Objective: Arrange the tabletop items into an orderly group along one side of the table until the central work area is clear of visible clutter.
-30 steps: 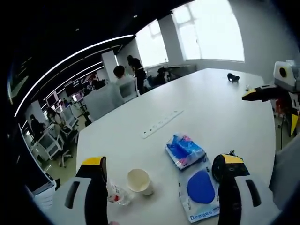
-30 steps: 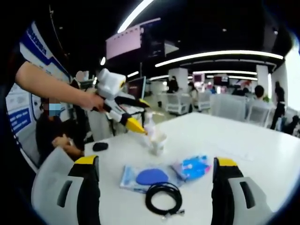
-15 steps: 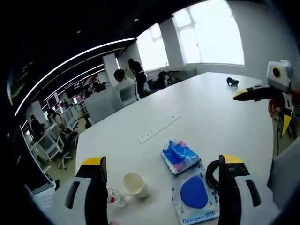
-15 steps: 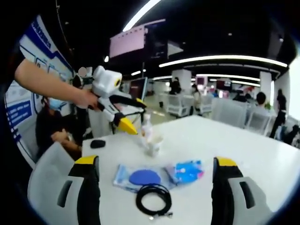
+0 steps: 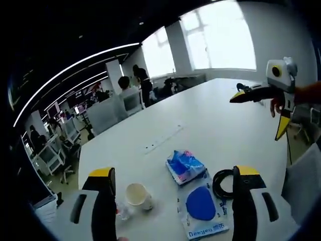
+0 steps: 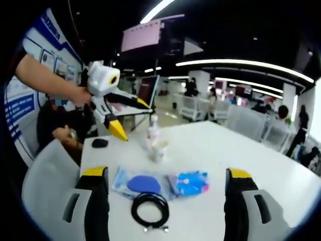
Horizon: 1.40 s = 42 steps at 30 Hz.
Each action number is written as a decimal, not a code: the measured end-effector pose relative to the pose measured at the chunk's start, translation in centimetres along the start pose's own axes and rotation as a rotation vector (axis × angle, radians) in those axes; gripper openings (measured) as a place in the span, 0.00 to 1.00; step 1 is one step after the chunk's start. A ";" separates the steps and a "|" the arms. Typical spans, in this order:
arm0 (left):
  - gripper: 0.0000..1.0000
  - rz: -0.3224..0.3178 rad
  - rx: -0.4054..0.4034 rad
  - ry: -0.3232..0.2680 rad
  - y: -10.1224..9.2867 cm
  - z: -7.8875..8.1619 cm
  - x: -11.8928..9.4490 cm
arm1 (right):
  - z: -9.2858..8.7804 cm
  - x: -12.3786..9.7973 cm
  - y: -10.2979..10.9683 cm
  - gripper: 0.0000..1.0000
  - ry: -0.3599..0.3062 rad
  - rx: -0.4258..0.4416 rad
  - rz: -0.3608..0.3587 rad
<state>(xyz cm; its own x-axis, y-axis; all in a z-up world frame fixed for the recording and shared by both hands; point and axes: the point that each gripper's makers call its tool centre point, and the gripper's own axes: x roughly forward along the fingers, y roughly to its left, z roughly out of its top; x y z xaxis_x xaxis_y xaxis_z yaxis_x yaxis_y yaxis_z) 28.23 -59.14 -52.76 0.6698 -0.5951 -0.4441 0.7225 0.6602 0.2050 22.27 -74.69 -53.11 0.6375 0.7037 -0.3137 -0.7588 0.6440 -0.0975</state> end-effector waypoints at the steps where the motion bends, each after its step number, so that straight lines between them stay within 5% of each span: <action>1: 0.95 -0.004 0.000 0.000 -0.2 -0.1 0.0 | -0.2 0.0 -0.2 0.93 0.013 -0.007 0.002; 22: 0.86 -0.016 -0.038 -0.034 -2.2 0.3 -0.6 | -2.2 1.0 -2.3 0.77 0.088 -0.036 0.031; 42: 0.71 -0.034 -0.069 -0.017 -3.9 -0.6 1.3 | -4.4 1.8 -5.4 0.55 0.143 -0.044 0.035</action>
<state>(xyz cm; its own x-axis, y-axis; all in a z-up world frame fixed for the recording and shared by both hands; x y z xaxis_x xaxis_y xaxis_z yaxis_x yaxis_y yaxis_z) 26.19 -62.25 -54.64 0.6484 -0.6251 -0.4345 0.7317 0.6694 0.1289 26.92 -78.17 -57.28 0.5874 0.6734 -0.4489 -0.7874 0.6036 -0.1249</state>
